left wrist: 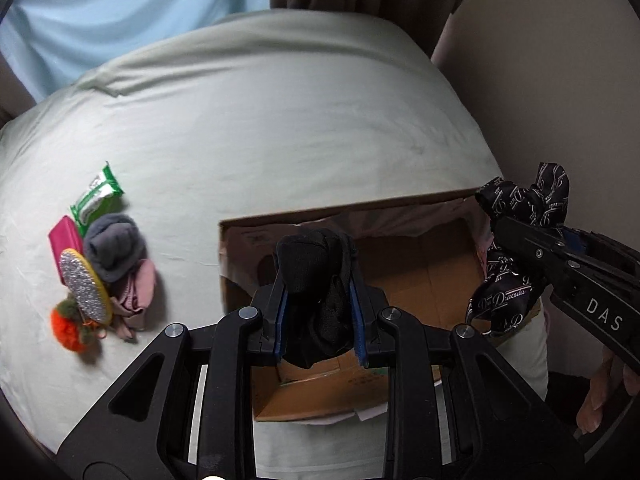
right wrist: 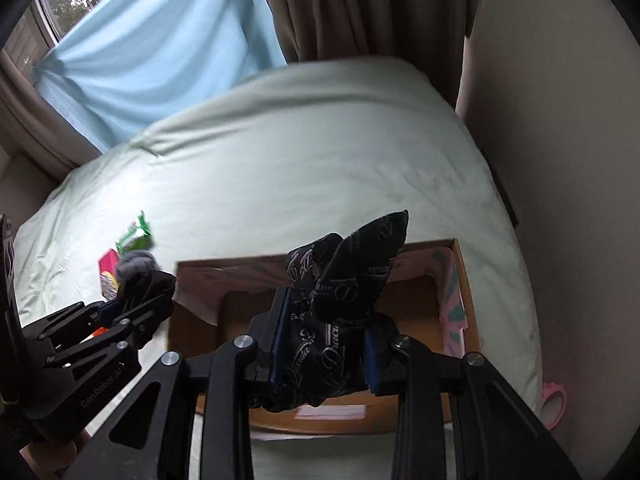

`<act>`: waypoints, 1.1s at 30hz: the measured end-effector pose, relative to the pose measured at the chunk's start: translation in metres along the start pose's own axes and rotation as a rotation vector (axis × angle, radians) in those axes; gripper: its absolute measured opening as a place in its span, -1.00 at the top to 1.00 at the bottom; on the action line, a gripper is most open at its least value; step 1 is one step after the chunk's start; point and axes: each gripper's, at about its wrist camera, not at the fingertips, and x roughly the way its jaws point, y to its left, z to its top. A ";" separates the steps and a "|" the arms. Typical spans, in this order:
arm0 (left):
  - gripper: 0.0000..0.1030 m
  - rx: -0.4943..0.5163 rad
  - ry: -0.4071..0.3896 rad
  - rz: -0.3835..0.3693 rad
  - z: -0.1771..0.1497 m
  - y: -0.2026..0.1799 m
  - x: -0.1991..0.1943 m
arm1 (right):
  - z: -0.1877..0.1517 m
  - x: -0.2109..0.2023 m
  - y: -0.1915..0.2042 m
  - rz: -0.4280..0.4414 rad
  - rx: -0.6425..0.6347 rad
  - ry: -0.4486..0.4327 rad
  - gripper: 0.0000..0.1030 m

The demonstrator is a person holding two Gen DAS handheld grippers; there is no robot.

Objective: Organize soft objects
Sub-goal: 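Carry both scrunchies over the pink box with both grippers, then open both grippers to drop the scrunchies into the box, then withdraw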

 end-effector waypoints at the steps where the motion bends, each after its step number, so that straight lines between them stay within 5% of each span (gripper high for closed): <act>1: 0.57 0.002 0.023 -0.001 0.001 -0.005 0.012 | 0.002 0.012 -0.005 0.003 -0.008 0.034 0.45; 9: 0.57 -0.007 0.217 -0.007 0.004 -0.017 0.096 | 0.001 0.089 -0.022 0.030 -0.091 0.232 0.45; 16: 0.53 0.057 0.240 0.007 0.004 -0.031 0.113 | 0.001 0.118 -0.025 0.037 -0.098 0.302 0.45; 18: 0.05 0.113 0.213 0.044 0.004 -0.036 0.108 | -0.001 0.126 -0.024 0.022 -0.104 0.328 0.27; 20: -0.72 0.158 0.203 0.128 0.003 -0.040 0.105 | -0.001 0.128 -0.028 -0.039 -0.104 0.320 -0.07; 21: -0.86 0.160 0.204 0.113 0.003 -0.039 0.104 | 0.000 0.128 -0.033 -0.058 -0.098 0.299 -0.25; 23: -0.92 0.137 0.196 0.084 0.001 -0.034 0.100 | 0.001 0.123 -0.041 0.005 -0.060 0.275 -0.95; 33: -0.92 0.111 0.206 0.068 -0.008 -0.026 0.079 | 0.002 0.102 -0.050 0.035 0.028 0.215 -0.99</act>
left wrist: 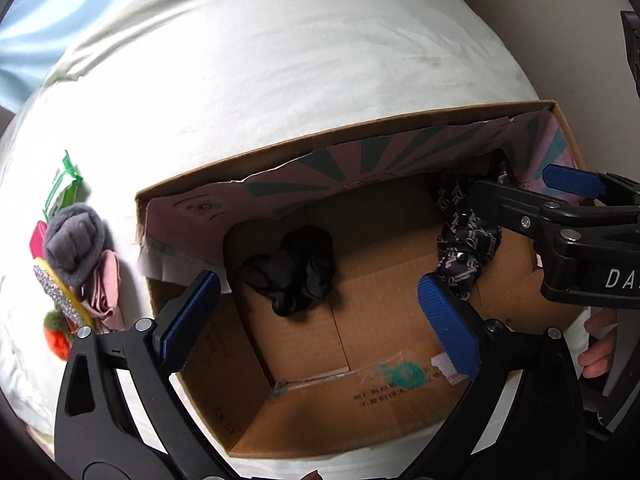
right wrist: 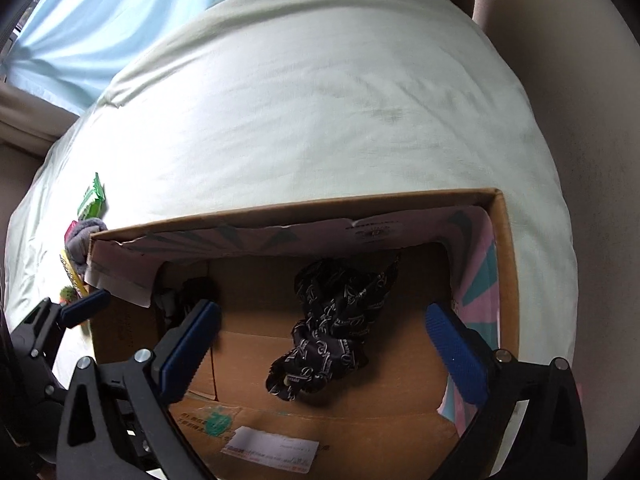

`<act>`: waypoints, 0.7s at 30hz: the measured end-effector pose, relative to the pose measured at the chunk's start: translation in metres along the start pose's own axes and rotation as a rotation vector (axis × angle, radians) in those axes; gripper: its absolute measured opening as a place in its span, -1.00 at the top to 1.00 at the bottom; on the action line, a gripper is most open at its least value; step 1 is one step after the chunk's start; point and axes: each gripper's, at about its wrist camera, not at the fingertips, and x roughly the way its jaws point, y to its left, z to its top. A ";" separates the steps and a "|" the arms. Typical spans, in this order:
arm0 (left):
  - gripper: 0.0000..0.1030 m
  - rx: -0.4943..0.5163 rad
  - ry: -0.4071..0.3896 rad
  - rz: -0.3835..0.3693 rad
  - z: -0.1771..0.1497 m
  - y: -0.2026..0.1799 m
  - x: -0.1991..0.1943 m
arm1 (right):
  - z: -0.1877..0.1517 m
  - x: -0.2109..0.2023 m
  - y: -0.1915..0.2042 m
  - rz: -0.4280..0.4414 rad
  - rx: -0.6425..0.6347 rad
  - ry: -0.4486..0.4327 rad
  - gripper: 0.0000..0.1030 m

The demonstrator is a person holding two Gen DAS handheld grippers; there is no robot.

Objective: Organize soft objects
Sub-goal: 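Open both grippers to drop the scrunchies into the box, then withdraw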

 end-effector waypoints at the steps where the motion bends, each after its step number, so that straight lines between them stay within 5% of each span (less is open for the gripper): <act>1: -0.92 -0.001 -0.005 0.002 -0.002 0.002 -0.005 | 0.000 -0.001 0.004 0.002 -0.001 -0.003 -0.99; 10: -0.92 -0.020 -0.080 -0.031 -0.014 0.002 -0.052 | -0.011 -0.041 0.017 0.013 0.008 -0.043 -0.99; 21: -0.92 -0.072 -0.243 -0.037 -0.053 0.024 -0.156 | -0.037 -0.154 0.057 -0.024 -0.026 -0.191 -0.99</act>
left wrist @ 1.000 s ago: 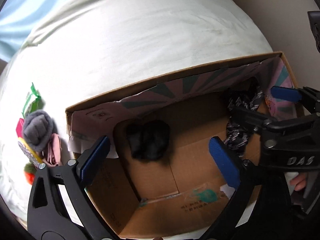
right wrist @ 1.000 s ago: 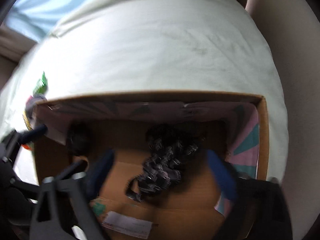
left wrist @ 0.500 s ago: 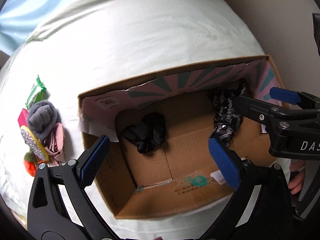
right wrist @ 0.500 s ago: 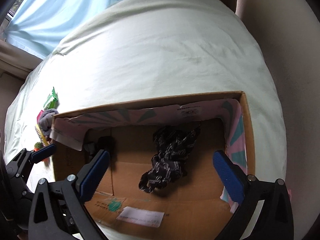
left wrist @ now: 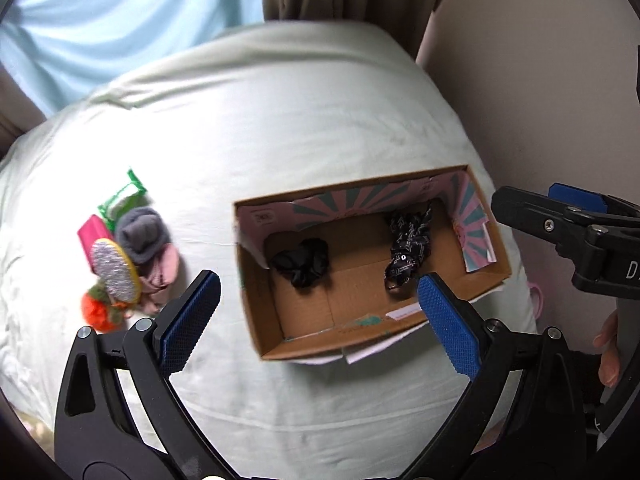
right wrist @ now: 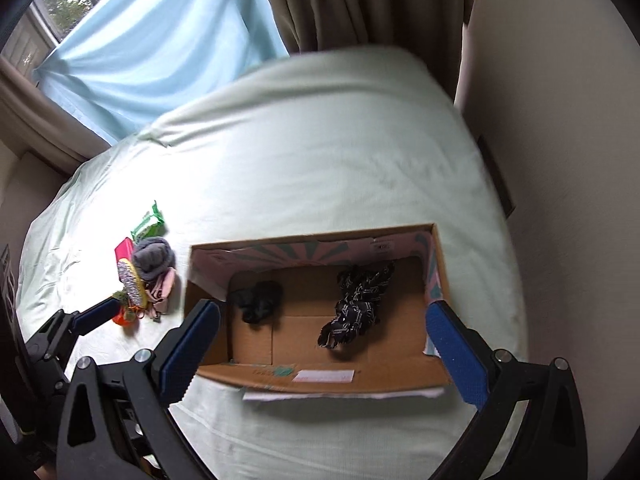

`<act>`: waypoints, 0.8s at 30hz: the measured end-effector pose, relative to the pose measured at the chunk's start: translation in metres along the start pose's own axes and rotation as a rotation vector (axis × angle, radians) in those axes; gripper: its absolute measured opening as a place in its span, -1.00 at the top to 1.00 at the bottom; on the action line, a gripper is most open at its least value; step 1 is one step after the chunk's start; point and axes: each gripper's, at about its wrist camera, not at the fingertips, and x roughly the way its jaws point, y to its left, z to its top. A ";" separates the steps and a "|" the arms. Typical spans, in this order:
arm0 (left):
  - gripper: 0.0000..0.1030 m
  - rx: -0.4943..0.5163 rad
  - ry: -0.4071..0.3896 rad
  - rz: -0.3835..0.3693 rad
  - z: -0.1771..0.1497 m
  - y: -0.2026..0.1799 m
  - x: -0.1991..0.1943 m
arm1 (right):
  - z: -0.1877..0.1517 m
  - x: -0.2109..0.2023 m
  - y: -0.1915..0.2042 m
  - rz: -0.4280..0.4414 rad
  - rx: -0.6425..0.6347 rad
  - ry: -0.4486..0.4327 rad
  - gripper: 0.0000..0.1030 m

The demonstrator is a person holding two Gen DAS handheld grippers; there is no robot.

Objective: Organize soft objects
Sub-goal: 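Open both grippers to drop the scrunchies into the box, then withdraw, then grasp the orange pompom with the left gripper while the right grasps the glittery pouch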

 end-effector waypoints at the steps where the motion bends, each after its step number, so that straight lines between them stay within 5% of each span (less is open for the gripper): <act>1: -0.92 -0.002 -0.017 0.003 -0.003 0.003 -0.012 | -0.002 -0.012 0.006 -0.001 -0.004 -0.014 -0.99; 13: -0.92 -0.089 -0.223 0.057 -0.061 0.092 -0.162 | -0.053 -0.130 0.104 0.008 -0.073 -0.192 -1.00; 24: -0.92 -0.183 -0.309 0.160 -0.128 0.216 -0.233 | -0.105 -0.161 0.221 0.045 -0.097 -0.324 -1.00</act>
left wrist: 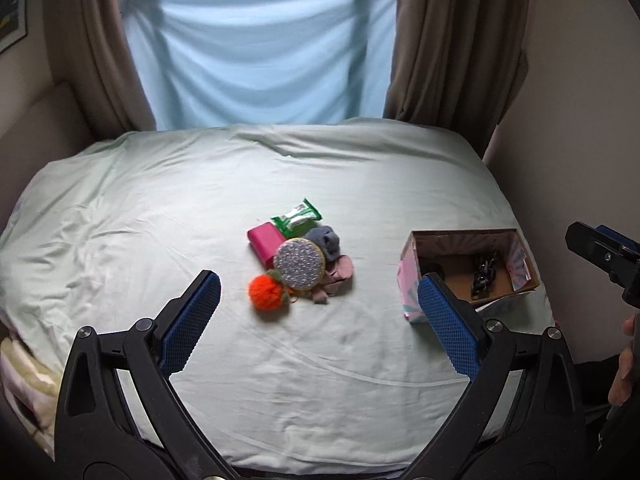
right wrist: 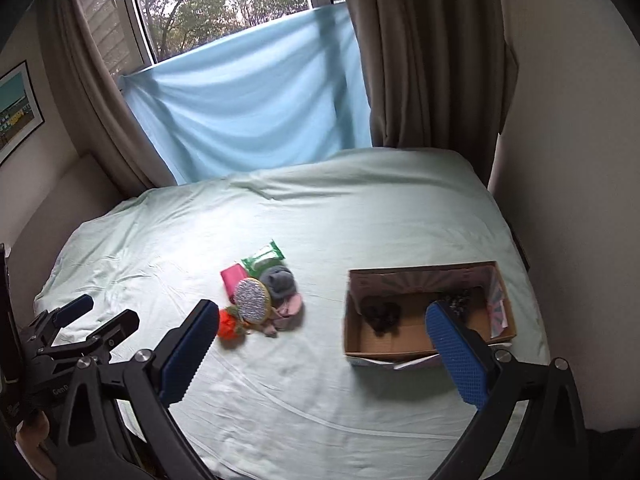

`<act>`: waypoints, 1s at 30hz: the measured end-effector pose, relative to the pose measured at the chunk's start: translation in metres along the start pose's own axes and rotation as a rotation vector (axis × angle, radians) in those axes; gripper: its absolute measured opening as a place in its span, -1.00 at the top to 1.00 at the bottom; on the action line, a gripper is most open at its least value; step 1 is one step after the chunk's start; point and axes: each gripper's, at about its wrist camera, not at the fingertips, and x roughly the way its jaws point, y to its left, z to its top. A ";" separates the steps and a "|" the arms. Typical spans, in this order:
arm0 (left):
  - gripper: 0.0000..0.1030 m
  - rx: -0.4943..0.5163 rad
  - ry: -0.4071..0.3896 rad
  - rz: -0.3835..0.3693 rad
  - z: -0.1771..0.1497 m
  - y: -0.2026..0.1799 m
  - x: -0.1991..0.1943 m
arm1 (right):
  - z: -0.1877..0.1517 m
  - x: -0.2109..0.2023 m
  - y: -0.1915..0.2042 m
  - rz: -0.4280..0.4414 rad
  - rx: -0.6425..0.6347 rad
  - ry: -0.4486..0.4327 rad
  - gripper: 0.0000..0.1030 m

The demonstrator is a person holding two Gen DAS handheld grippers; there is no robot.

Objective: Organize soft objects
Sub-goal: 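Grasp the orange pompom with the left gripper while the right grasps the glittery pouch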

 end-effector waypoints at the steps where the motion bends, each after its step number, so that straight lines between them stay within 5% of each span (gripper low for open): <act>1: -0.92 -0.005 -0.002 -0.002 -0.002 0.012 -0.002 | -0.002 0.000 0.009 0.000 0.005 -0.004 -1.00; 14: -0.92 0.026 0.008 -0.087 -0.011 0.113 0.019 | -0.020 0.035 0.124 -0.053 0.019 -0.020 -0.99; 30: -0.92 0.136 0.059 -0.233 -0.055 0.160 0.183 | -0.051 0.184 0.196 -0.129 0.015 0.028 -0.99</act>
